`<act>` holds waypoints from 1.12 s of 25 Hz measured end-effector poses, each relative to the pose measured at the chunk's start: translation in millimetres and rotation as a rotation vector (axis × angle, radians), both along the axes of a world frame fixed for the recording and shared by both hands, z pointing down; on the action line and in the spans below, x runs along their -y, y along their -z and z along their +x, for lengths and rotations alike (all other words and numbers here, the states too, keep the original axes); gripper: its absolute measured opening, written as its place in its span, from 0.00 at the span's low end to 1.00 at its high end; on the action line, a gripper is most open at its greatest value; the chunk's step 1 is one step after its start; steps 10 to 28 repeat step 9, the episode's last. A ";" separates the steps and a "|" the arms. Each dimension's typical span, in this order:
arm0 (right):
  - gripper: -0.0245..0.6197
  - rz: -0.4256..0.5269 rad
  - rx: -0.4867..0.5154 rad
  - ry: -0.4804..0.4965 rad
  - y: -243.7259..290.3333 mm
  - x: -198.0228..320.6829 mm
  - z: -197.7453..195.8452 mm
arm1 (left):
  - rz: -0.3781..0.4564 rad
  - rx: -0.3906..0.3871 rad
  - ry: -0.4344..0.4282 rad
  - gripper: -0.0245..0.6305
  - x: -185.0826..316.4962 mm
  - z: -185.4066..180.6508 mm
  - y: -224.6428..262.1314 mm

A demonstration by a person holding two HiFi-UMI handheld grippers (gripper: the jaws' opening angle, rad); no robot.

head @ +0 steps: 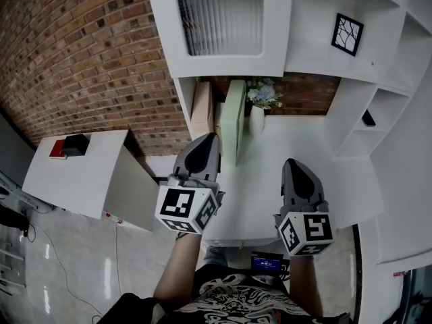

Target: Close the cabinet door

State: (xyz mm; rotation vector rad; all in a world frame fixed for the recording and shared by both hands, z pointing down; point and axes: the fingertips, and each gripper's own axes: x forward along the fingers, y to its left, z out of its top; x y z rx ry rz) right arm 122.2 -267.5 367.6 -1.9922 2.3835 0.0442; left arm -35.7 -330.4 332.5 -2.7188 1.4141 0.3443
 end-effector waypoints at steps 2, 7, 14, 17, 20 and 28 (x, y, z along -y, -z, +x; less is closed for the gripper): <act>0.04 0.000 0.000 0.002 -1.4 0.1 0.5 | 0.000 0.000 0.001 0.06 -0.2 0.1 -0.5; 0.04 -0.011 0.002 0.001 -7.9 0.1 0.4 | -0.011 0.002 0.000 0.06 -0.2 0.2 -5.5; 0.04 -0.015 0.005 0.001 -10.1 -0.4 -0.2 | -0.016 0.004 0.000 0.06 -0.2 -0.6 -7.8; 0.04 -0.015 0.005 0.001 -10.1 -0.4 -0.2 | -0.016 0.004 0.000 0.06 -0.2 -0.6 -7.8; 0.04 -0.015 0.005 0.001 -10.1 -0.4 -0.2 | -0.016 0.004 0.000 0.06 -0.2 -0.6 -7.8; 0.04 -0.015 0.005 0.001 -10.1 -0.4 -0.2 | -0.016 0.004 0.000 0.06 -0.2 -0.6 -7.8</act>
